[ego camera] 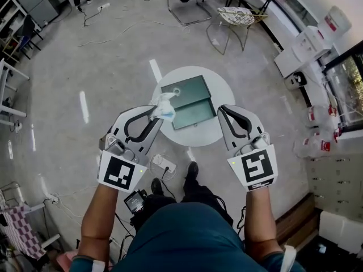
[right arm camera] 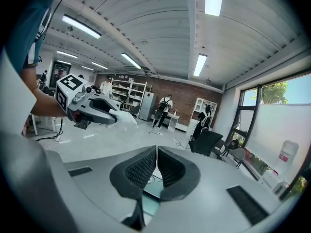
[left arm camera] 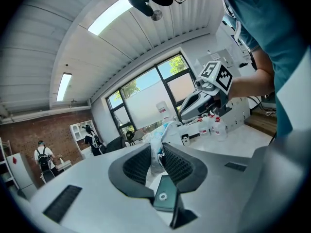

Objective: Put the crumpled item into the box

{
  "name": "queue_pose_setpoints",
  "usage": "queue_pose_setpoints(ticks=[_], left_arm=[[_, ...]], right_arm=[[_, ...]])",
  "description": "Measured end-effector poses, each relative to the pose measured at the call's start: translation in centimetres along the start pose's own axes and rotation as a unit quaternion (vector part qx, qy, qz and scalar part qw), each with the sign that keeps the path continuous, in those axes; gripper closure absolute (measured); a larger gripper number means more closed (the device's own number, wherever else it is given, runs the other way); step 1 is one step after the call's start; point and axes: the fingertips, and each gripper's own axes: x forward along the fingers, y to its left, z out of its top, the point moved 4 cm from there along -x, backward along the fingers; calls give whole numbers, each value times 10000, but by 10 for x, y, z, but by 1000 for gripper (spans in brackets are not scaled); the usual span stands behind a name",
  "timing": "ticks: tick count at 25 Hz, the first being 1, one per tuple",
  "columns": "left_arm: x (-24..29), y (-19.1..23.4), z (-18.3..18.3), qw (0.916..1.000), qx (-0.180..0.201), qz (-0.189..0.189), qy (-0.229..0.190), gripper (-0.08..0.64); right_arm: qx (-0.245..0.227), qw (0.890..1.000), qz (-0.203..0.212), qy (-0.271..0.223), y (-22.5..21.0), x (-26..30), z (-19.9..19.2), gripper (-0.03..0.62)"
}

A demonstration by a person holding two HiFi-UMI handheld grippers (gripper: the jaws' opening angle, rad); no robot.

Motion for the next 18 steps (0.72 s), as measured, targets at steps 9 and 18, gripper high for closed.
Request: queue_pose_setpoints(ticks=[9, 18], left_arm=[[65, -11, -48, 9988, -303, -229, 318, 474], [111, -37, -125, 9933, -728, -508, 740, 474]], right_arm=[[280, 9990, 113, 343, -27, 27, -58, 554], [631, 9956, 144, 684, -28, 51, -123, 554]])
